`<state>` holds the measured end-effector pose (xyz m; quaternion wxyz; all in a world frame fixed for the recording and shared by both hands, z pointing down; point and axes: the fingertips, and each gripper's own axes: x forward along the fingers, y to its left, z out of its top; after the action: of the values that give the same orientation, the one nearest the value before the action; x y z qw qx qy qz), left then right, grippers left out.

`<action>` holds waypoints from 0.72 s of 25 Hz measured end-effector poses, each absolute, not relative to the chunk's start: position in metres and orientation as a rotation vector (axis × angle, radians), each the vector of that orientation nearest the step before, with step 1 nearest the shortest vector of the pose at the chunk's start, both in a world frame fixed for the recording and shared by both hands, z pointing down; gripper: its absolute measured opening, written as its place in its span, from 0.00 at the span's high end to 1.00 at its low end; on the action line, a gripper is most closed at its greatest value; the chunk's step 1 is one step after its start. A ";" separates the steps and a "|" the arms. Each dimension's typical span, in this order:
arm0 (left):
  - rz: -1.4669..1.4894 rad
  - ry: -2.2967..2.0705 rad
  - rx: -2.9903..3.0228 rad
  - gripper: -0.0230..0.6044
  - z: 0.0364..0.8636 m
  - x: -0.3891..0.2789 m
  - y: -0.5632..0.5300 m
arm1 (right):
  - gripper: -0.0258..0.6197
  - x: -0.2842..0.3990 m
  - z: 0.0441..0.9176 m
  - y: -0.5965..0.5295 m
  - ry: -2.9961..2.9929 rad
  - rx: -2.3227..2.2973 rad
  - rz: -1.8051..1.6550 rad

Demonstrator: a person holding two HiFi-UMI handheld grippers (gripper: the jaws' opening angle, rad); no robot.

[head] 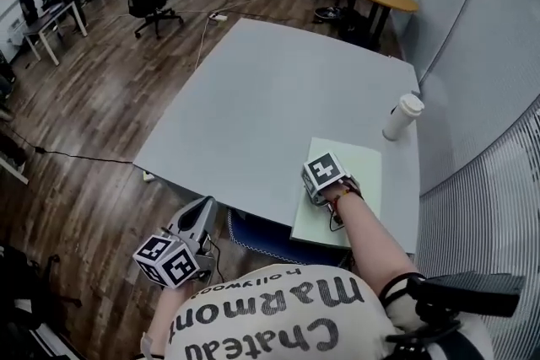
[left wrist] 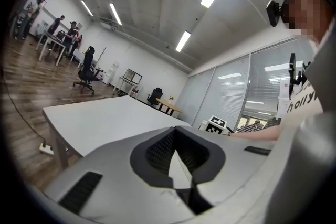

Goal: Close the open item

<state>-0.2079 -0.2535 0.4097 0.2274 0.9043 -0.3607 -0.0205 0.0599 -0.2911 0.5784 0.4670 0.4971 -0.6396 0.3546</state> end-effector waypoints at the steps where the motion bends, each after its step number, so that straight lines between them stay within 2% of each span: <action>1: -0.062 -1.016 2.483 0.97 0.409 -0.207 -0.246 | 0.96 0.060 0.580 -0.287 -1.579 1.219 0.862; 12: -0.126 -1.249 2.486 0.97 0.379 -0.190 -0.194 | 0.96 0.043 0.592 -0.309 -1.734 1.075 0.534; 18: -0.150 -1.354 2.472 0.97 0.362 -0.190 -0.167 | 0.96 0.043 0.595 -0.307 -1.756 1.069 0.640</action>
<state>-0.1902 -0.1667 0.3617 0.1589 0.8646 -0.4737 -0.0526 0.0427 -0.3069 0.5954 0.4745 0.4369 -0.7179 0.2618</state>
